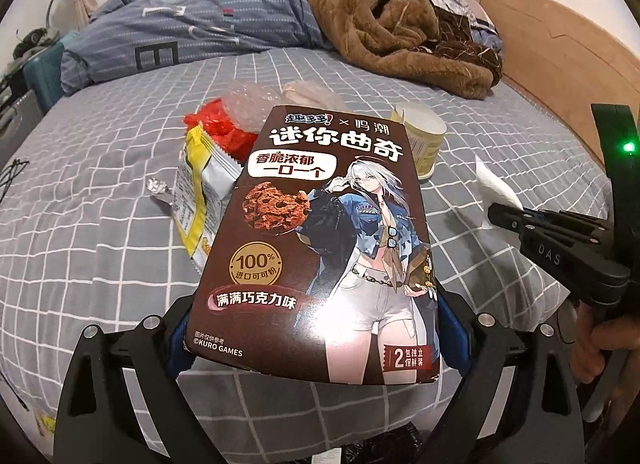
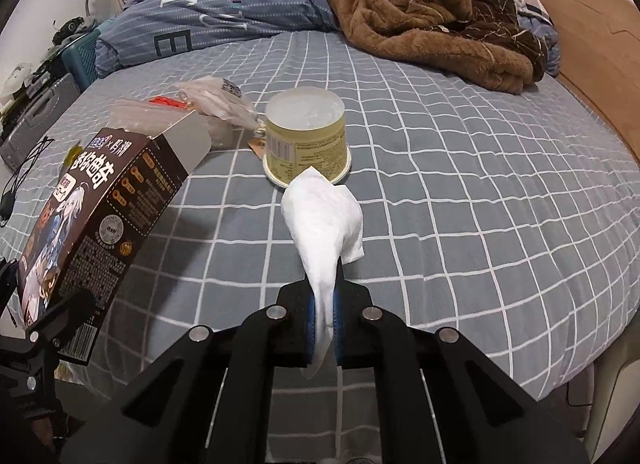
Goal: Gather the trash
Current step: 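Carry the cookie box and tissue off the bed toward the black bin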
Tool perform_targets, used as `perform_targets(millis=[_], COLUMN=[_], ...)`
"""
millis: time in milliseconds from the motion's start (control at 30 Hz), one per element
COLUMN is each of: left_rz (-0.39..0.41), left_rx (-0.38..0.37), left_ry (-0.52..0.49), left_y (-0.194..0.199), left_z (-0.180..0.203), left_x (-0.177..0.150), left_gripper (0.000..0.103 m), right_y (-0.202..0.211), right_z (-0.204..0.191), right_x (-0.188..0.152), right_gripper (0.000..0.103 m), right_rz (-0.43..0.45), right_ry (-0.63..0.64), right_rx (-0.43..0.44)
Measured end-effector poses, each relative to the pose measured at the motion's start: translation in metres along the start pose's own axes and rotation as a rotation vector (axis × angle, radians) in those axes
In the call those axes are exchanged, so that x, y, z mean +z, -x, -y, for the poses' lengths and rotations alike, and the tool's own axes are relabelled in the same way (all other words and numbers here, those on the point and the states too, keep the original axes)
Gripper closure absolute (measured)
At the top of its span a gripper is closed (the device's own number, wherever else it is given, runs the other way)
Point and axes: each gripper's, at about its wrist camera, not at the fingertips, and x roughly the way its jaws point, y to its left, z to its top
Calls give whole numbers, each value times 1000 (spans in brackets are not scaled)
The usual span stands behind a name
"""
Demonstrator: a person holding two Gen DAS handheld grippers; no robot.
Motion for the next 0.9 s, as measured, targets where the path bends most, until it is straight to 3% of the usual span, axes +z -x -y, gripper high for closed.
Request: perform_targets(millis=[900], left_rz=[61], left_rx=[23], left_ry=[51], left_y=[55], left_z=[7], left_x=[-24], left_gripper=[12], right_y=[69], right_z=[-31], right_x=[-45], right_gripper=[97], right_rz=[75], right_ry=[34], right_rx=[17])
